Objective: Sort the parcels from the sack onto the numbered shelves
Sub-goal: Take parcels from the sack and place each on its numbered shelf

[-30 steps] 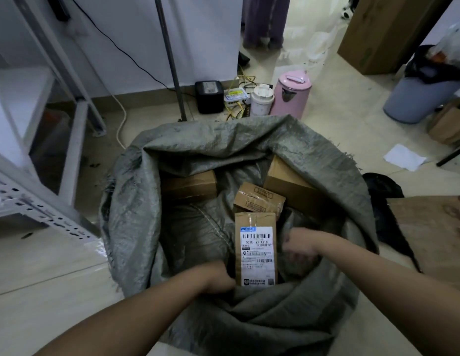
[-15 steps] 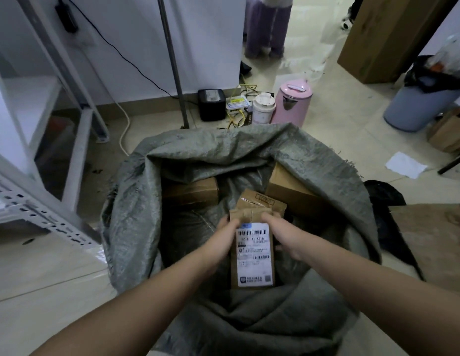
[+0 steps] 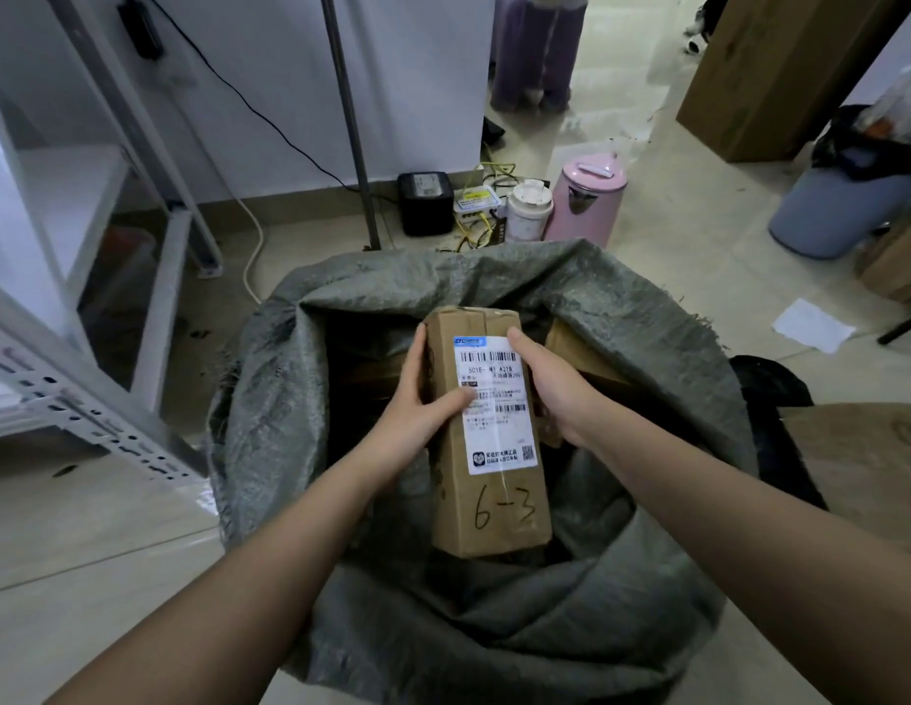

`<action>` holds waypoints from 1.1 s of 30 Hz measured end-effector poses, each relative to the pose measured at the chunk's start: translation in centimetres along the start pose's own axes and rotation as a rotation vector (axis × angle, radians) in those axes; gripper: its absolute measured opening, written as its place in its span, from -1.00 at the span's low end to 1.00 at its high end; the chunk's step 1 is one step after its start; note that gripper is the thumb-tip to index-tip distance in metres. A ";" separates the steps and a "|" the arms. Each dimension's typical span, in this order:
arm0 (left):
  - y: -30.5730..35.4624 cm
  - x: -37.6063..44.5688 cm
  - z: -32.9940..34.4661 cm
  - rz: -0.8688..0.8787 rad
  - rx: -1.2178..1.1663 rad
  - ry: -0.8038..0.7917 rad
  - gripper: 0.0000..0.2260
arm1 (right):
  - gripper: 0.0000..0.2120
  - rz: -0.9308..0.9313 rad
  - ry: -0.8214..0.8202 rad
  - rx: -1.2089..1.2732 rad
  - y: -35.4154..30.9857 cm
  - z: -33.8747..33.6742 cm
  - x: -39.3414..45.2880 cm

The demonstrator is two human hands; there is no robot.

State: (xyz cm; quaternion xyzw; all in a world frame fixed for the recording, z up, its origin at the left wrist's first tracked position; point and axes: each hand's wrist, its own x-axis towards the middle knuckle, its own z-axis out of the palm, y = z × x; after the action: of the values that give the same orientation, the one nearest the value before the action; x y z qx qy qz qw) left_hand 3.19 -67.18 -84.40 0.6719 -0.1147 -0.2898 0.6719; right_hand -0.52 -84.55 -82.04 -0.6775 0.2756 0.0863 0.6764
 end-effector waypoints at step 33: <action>34.0 -18.5 2.1 -0.843 -0.332 0.278 -0.40 | -0.36 0.448 -0.027 0.074 -25.0 4.0 -25.4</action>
State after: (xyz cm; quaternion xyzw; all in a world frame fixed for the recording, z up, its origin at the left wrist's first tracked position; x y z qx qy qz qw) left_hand -4.87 -61.24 -46.93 0.5759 0.3067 -0.4590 0.6030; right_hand -8.38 -75.84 -48.14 -0.5730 0.4132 0.2334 0.6682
